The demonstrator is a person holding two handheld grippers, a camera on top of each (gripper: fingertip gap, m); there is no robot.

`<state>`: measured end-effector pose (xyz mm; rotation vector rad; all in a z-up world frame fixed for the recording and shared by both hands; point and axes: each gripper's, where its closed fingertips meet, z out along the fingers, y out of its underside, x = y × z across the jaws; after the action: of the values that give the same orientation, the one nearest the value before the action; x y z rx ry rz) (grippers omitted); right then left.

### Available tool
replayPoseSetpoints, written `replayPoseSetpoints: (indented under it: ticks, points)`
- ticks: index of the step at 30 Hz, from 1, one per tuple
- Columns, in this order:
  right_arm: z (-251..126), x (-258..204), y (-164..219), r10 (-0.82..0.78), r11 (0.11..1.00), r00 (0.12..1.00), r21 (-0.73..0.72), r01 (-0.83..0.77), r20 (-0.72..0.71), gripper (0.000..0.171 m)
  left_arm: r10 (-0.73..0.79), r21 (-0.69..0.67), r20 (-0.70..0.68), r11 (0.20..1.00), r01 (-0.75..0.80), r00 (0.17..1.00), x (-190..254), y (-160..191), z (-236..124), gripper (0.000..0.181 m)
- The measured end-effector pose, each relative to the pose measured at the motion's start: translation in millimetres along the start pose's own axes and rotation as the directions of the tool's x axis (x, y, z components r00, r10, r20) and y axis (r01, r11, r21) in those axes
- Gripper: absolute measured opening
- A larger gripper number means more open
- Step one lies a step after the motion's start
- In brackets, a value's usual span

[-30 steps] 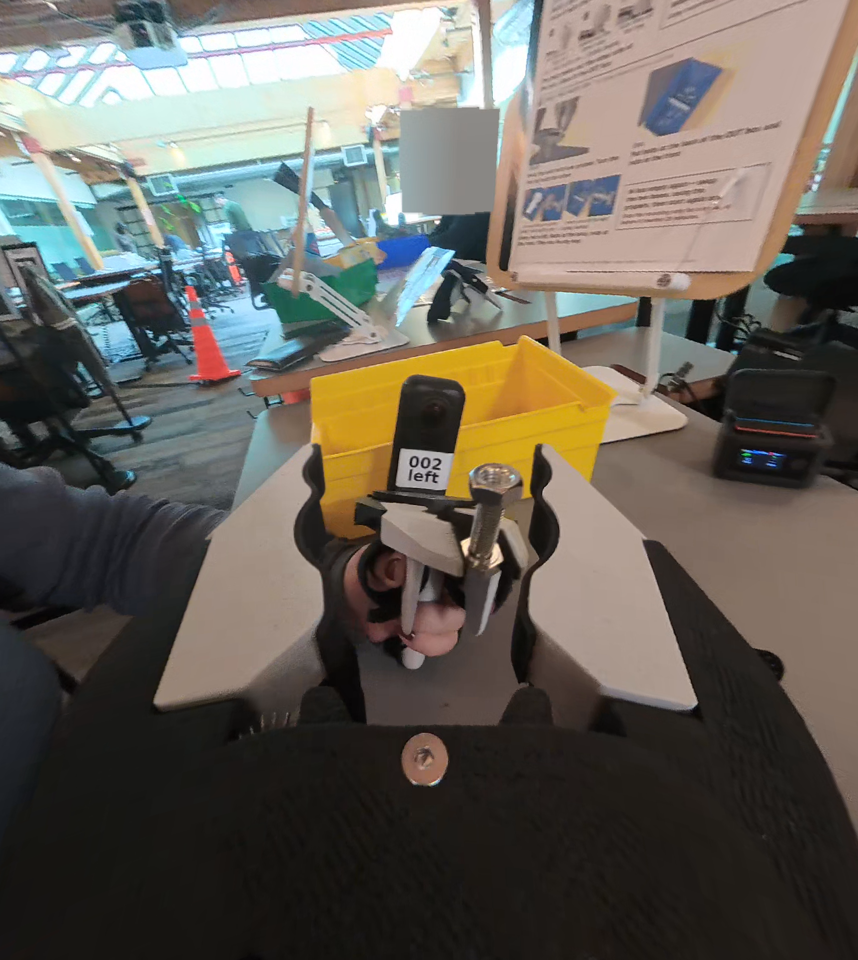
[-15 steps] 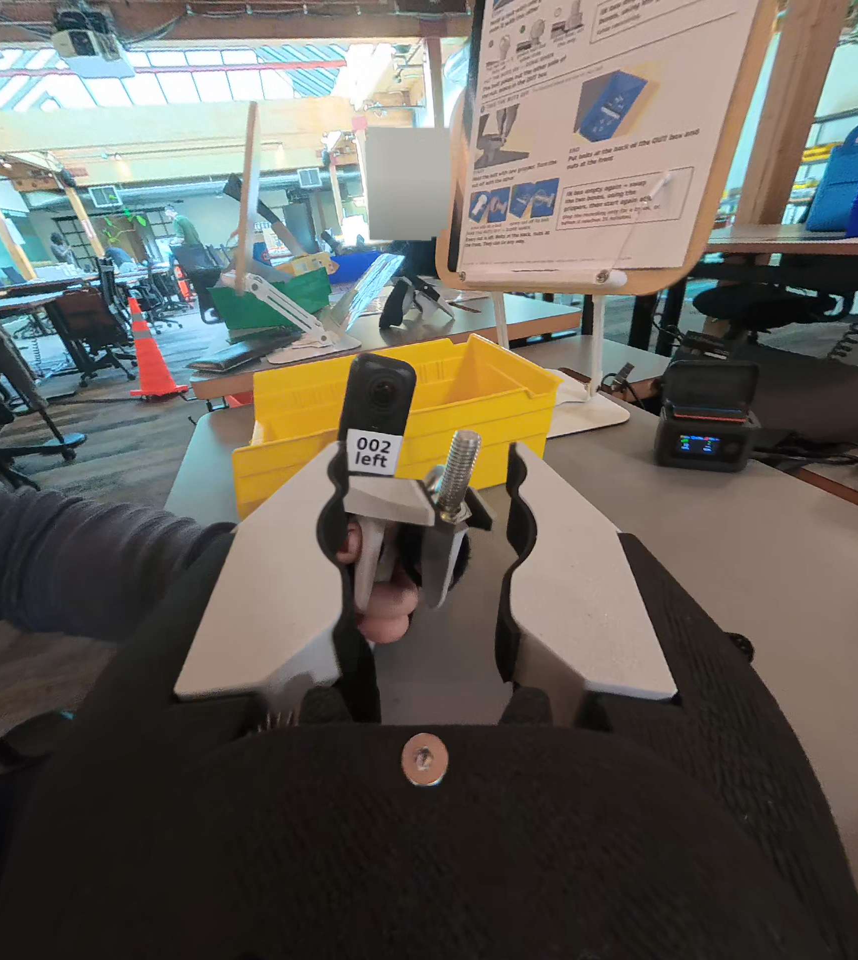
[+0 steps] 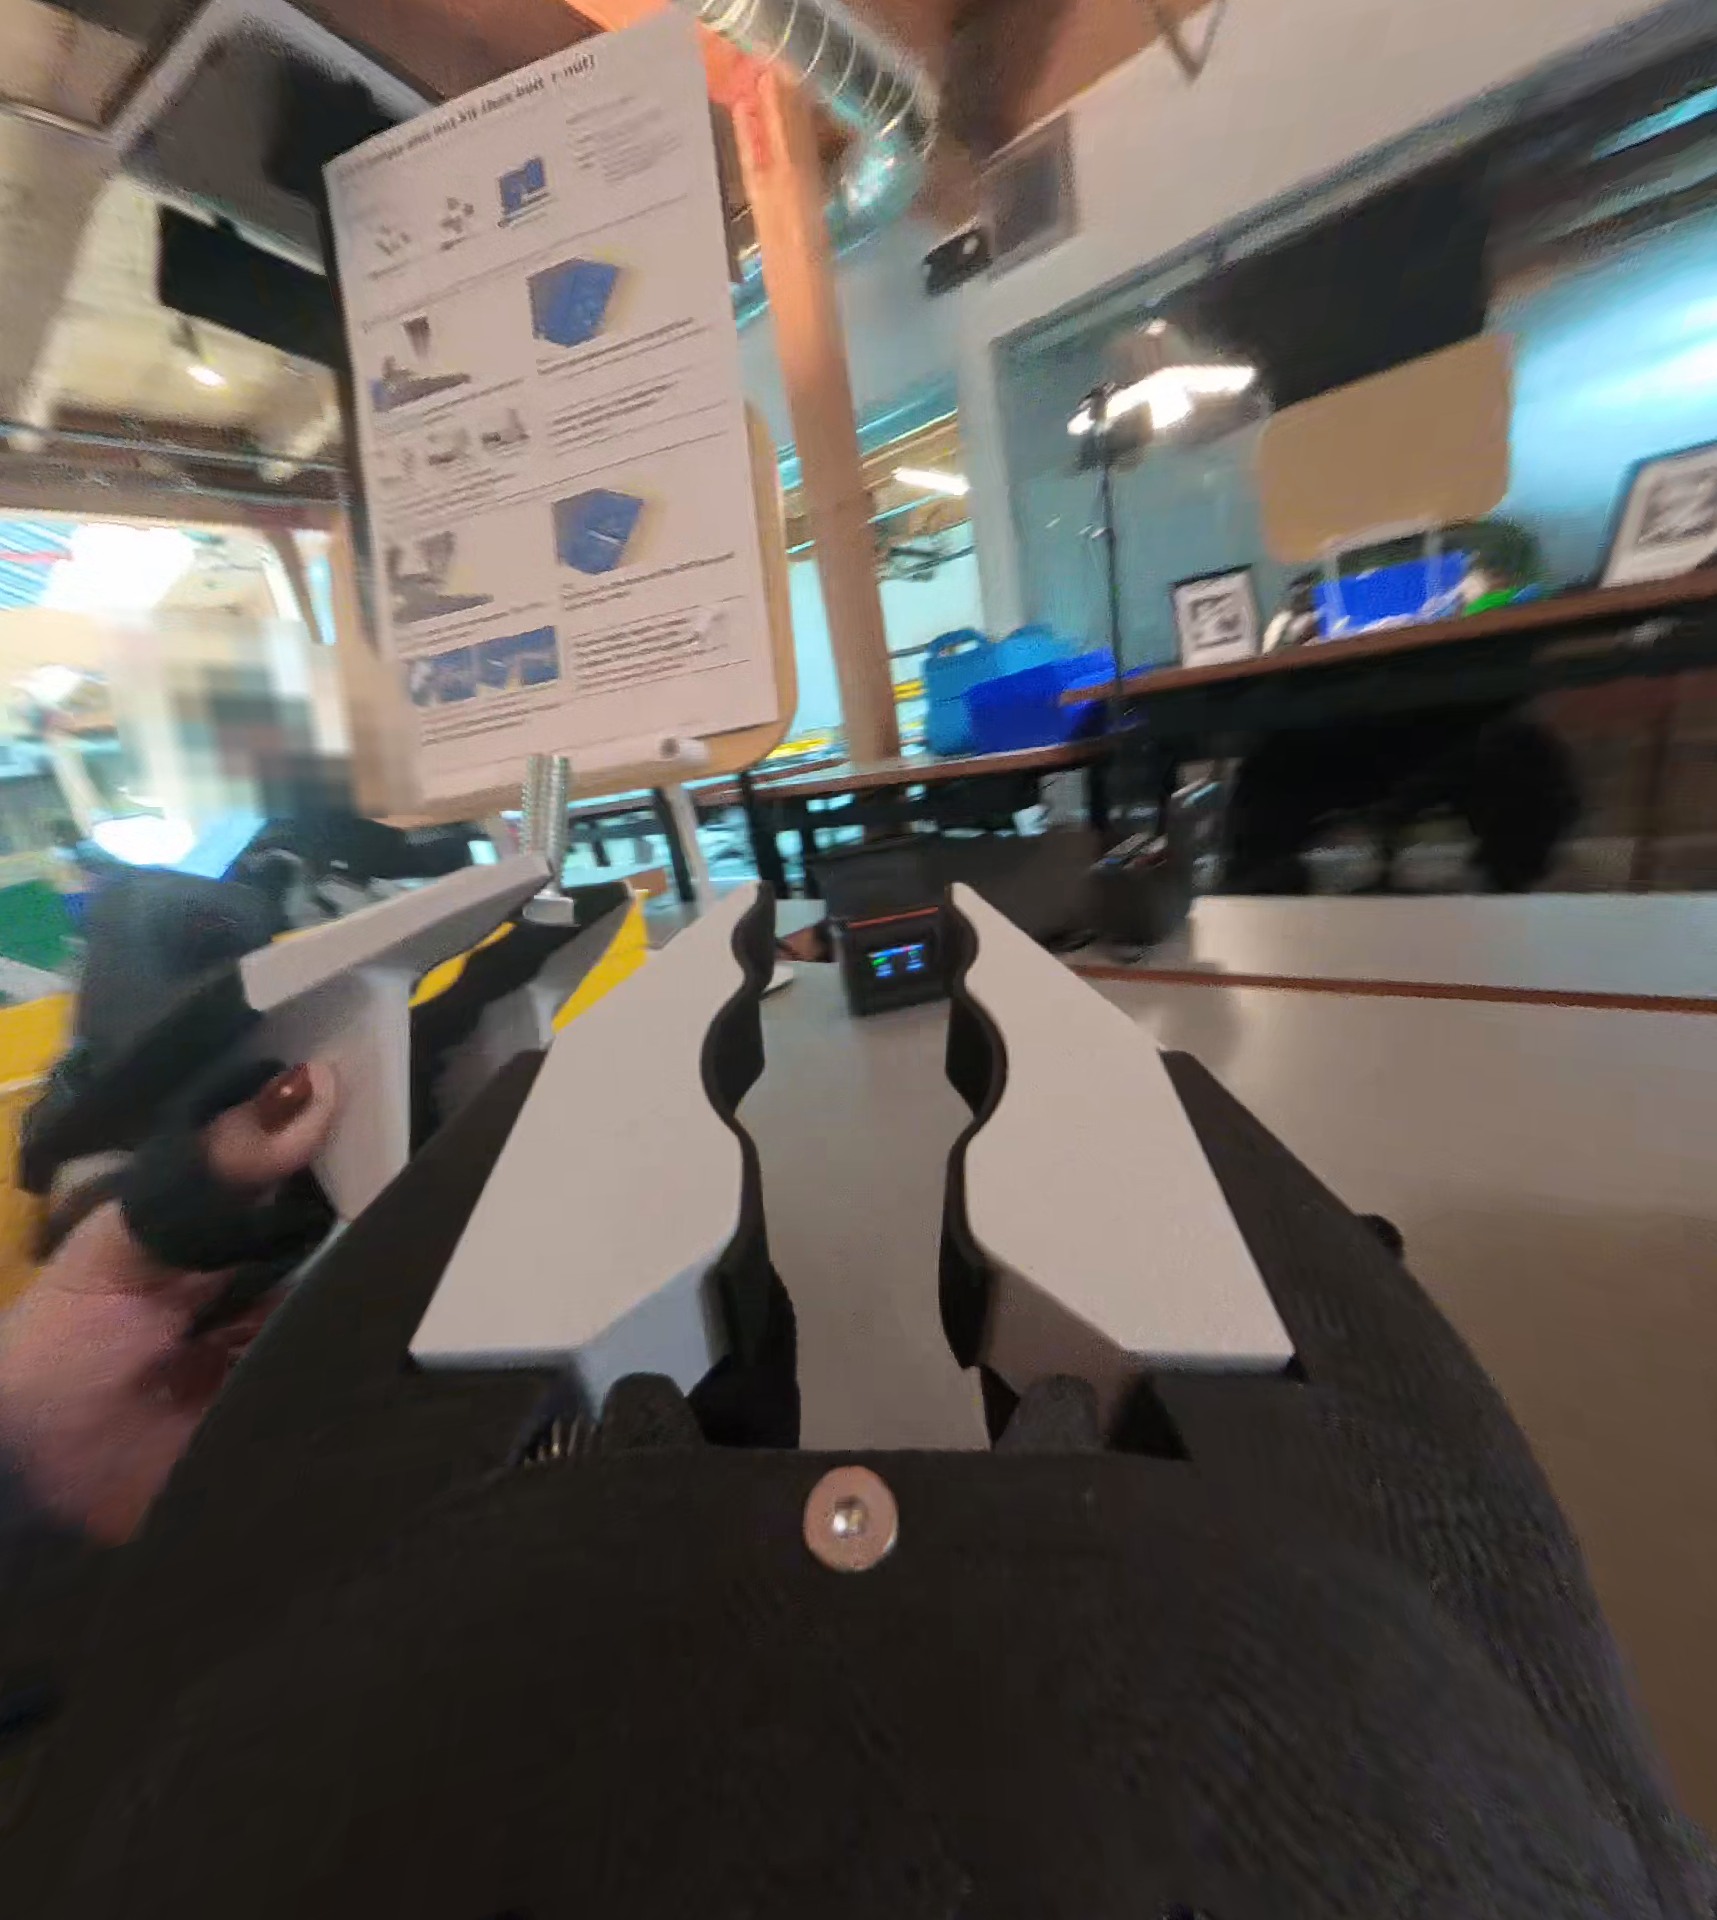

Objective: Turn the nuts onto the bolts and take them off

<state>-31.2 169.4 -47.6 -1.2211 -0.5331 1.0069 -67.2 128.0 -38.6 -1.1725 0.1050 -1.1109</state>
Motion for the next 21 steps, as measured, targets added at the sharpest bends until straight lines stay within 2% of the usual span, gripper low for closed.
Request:
replayPoseSetpoints:
  ticks: [4, 14, 18, 21]
  points:
    - [10.4, -9.9, 9.9, -0.125, 0.992, 0.992, -0.029, 0.125, -0.005, 0.027, 0.011, -0.002, 0.015, 1.0, -0.011, 1.0, -1.3, 0.5, 0.2, 0.015]
    - [21.3, -17.2, 14.2, -0.189, 0.981, 0.982, -0.03, 0.19, 0.03, 0.024, -0.009, -0.022, -0.017, 1.0, 0.009, 1.0, 2.2, 3.9, 1.4, 0.016]
    - [19.8, -29.1, 12.2, -0.246, 0.969, 0.966, -0.009, 0.247, 0.075, 0.026, -0.01, -0.036, -0.051, 0.999, 0.009, 0.999, 7.3, 5.9, 1.8, 0.015]
    - [8.4, -43.8, 8.1, -0.357, 0.933, 0.928, 0.004, 0.359, 0.105, 0.028, 0.01, -0.034, -0.058, 0.999, -0.012, 0.998, 11.4, 4.4, -1.8, 0.015]
